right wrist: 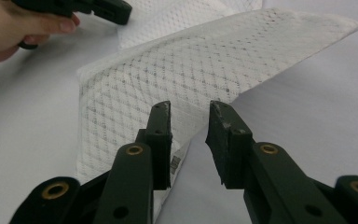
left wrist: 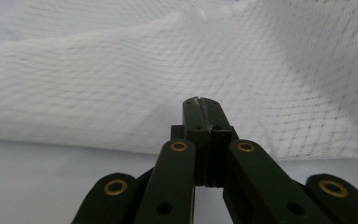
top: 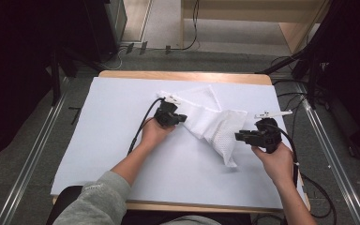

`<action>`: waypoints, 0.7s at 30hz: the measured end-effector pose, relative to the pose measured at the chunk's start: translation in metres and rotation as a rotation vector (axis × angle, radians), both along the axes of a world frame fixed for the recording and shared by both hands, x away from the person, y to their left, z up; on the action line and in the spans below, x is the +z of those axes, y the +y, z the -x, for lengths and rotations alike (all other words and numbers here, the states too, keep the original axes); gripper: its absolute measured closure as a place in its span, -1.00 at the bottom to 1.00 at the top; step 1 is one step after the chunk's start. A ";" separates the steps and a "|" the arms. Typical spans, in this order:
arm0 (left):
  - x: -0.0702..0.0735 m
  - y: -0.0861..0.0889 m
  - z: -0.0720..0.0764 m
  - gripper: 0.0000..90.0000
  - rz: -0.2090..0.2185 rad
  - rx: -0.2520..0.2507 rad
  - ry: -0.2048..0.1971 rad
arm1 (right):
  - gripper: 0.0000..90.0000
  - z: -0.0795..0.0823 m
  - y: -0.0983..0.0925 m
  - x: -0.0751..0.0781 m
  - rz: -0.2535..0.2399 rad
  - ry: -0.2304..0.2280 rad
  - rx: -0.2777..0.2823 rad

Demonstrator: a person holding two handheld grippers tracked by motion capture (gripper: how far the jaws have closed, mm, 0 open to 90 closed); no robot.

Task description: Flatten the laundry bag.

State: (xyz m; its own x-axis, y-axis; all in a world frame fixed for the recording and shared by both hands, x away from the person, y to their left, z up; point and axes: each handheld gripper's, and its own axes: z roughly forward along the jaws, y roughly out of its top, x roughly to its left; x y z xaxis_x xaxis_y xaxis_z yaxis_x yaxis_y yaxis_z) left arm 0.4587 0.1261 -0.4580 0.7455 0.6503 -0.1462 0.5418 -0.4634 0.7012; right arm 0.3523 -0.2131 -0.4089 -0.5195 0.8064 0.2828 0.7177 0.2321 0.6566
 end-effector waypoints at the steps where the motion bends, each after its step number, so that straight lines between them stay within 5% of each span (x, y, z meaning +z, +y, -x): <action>1: 0.004 0.007 -0.002 1.00 0.008 0.011 0.004 | 0.59 0.000 0.000 0.000 -0.002 0.001 -0.001; 8: 0.011 0.032 -0.007 1.00 0.024 0.033 0.043 | 0.41 -0.001 0.003 0.000 -0.011 0.000 -0.006; 9: 0.010 0.032 -0.006 1.00 0.040 0.038 0.059 | 0.17 -0.004 0.003 -0.001 -0.022 -0.001 -0.022; 12: 0.011 0.033 -0.005 1.00 0.037 0.029 0.062 | -0.05 -0.012 -0.005 -0.002 -0.035 -0.033 -0.059; 16: 0.013 0.033 -0.004 1.00 0.044 0.026 0.071 | -0.10 -0.029 -0.024 -0.011 -0.101 0.022 -0.117; 21: 0.015 0.041 -0.006 1.00 0.070 0.056 0.092 | -0.09 -0.047 -0.016 -0.014 -0.143 0.023 -0.119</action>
State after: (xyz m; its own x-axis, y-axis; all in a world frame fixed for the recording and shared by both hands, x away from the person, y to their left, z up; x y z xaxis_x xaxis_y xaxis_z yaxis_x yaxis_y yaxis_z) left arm 0.4650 0.1669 -0.4427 0.6895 0.6765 -0.2587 0.6292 -0.3825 0.6767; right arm 0.3991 -0.2294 -0.4230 -0.4151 0.8125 0.4093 0.7496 0.0505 0.6599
